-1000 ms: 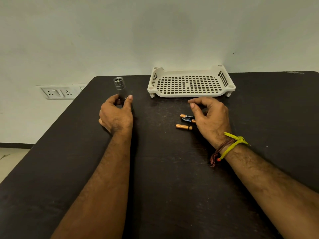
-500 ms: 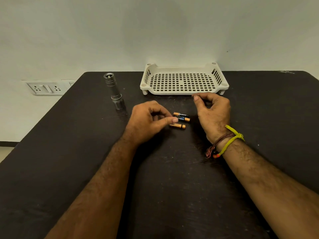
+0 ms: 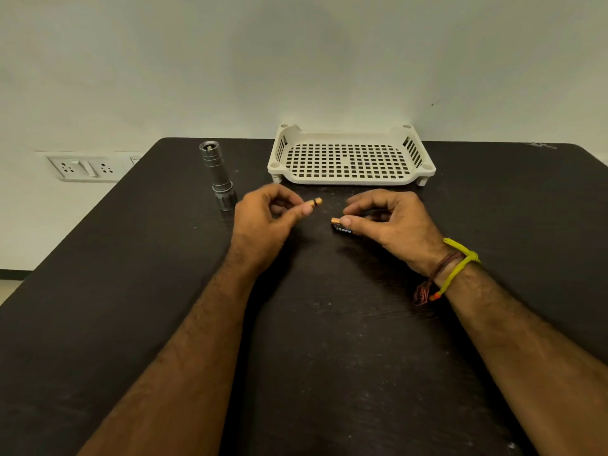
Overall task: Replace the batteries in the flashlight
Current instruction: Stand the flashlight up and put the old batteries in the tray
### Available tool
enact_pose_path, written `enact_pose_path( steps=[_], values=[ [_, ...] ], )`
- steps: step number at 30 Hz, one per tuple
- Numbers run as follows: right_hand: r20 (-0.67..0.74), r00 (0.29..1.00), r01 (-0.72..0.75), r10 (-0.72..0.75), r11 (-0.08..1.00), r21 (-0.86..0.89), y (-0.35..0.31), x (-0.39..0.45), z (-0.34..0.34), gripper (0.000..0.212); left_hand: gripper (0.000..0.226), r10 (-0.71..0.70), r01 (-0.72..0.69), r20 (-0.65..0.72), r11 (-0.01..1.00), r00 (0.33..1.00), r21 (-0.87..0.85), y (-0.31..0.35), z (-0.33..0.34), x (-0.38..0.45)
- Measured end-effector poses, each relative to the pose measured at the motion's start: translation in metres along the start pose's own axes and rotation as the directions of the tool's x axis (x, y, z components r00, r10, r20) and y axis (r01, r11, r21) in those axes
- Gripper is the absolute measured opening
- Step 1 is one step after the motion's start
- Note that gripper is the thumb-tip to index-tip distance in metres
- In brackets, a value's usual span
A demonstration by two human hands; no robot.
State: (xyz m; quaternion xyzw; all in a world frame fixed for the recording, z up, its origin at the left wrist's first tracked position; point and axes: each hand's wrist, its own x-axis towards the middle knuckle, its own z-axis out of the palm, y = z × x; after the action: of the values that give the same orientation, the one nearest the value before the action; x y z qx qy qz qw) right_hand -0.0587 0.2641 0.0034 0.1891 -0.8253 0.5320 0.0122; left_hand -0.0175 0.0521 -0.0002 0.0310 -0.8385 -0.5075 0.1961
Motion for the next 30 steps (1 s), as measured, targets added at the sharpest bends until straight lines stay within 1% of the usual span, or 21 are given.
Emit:
enact_pose_path(
  steps=[2, 3, 5, 7, 9, 11, 14, 16, 19, 21, 24, 27, 30],
  values=[
    [0.086, 0.996, 0.014, -0.01, 0.999, -0.036, 0.001, 0.0, -0.006, 0.018, 0.011, -0.024, 0.024, -0.157, 1.0, 0.987, -0.005, 0.0, 0.001, 0.002],
    [0.116, 0.993, 0.024, -0.016, 0.997, -0.068, 0.002, 0.001, -0.008, 0.018, 0.011, -0.028, 0.029, -0.199, 1.0, 0.98, 0.0, 0.0, 0.001, 0.003],
    [0.143, 0.989, 0.058, -0.034, 0.985, -0.164, 0.002, 0.001, -0.008, 0.02, 0.011, -0.031, 0.034, -0.236, 0.999, 0.971, 0.009, 0.001, 0.0, 0.004],
    [0.133, 0.989, 0.093, -0.059, 0.958, -0.27, 0.002, 0.001, -0.007, 0.02, 0.012, -0.027, 0.031, -0.253, 0.999, 0.967, 0.012, 0.001, 0.001, 0.004],
    [0.115, 0.988, 0.137, -0.103, 0.929, -0.343, 0.001, 0.001, -0.005, 0.02, 0.013, -0.015, 0.018, -0.256, 1.0, 0.967, 0.007, 0.001, 0.001, 0.004],
    [0.116, 0.98, 0.196, -0.162, 0.897, -0.397, 0.0, 0.0, -0.003, 0.019, 0.012, -0.003, 0.006, -0.229, 1.0, 0.973, 0.014, 0.001, 0.002, 0.004],
    [0.104, 0.973, 0.229, -0.204, 0.869, -0.438, -0.001, -0.001, -0.001, 0.018, 0.015, 0.008, 0.001, -0.156, 0.998, 0.988, 0.056, 0.001, 0.003, 0.003],
    [0.092, 0.969, 0.245, -0.228, 0.861, -0.445, 0.0, -0.002, -0.001, 0.017, 0.018, 0.031, -0.021, -0.13, 0.997, 0.991, 0.078, 0.001, 0.003, 0.003],
    [0.079, 0.953, 0.297, -0.293, 0.845, -0.445, 0.001, -0.003, 0.0, 0.016, 0.021, 0.088, -0.076, -0.135, 0.993, 0.987, 0.093, 0.001, 0.005, 0.003],
    [0.067, 0.945, 0.316, -0.321, 0.836, -0.45, 0.001, -0.002, 0.0, 0.017, 0.023, 0.12, -0.102, -0.163, 0.989, 0.979, 0.111, 0.0, 0.006, 0.004],
    [0.005, 0.928, 0.335, -0.372, 0.83, -0.447, 0.002, 0.003, 0.002, 0.018, 0.021, 0.187, -0.15, -0.214, 0.973, 0.959, 0.178, -0.001, 0.008, 0.009],
    [-0.116, 0.905, 0.326, -0.41, 0.841, -0.432, 0.004, 0.007, 0.002, 0.017, 0.017, 0.257, -0.194, -0.228, 0.944, 0.939, 0.265, 0.001, 0.011, 0.014],
    [-0.234, 0.875, 0.3, -0.424, 0.854, -0.424, 0.008, 0.011, 0.001, 0.017, 0.019, 0.317, -0.236, -0.219, 0.914, 0.923, 0.33, 0.003, 0.013, 0.017]
  ],
)
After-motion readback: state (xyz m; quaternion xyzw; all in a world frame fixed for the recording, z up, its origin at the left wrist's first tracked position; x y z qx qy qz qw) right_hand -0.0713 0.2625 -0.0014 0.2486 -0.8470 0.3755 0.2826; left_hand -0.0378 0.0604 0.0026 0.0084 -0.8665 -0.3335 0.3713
